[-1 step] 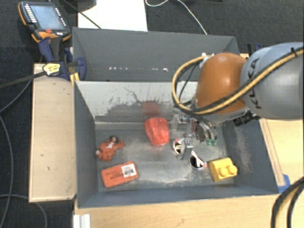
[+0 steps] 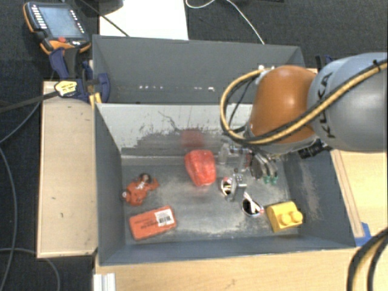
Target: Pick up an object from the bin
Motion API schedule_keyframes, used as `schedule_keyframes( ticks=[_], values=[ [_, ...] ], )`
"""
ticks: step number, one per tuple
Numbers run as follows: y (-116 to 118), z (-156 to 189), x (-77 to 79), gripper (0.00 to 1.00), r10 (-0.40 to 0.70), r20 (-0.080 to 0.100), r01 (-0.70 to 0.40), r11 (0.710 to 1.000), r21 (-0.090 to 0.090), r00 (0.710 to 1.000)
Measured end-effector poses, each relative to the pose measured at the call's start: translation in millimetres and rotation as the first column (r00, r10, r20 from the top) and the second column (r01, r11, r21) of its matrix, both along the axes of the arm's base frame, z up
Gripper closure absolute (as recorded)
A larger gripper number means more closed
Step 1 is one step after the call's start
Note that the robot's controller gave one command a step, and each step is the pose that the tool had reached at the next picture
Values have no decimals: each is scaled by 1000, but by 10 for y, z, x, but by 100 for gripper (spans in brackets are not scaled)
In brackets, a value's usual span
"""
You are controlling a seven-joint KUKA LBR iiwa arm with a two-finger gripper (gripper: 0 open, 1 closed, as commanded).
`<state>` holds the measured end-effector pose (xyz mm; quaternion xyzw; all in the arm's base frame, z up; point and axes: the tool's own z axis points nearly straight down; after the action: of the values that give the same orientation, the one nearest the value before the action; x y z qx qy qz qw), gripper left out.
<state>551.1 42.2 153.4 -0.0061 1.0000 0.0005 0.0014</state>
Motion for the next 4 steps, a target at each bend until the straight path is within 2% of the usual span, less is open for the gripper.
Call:
schedule_keyframes(
  ticks=[1, 2, 3, 4],
  values=[
    [-420, -857, -270, 0, -257, -13, 257, 966, -4, 966],
    [-471, -192, -273, 0, -80, 4, 80, 997, 1, 997],
    [-420, -877, -280, 0, -256, -17, 256, 967, -5, 967],
    [-357, -830, -274, 0, -197, 3, 197, 980, 2, 980]
  ],
)
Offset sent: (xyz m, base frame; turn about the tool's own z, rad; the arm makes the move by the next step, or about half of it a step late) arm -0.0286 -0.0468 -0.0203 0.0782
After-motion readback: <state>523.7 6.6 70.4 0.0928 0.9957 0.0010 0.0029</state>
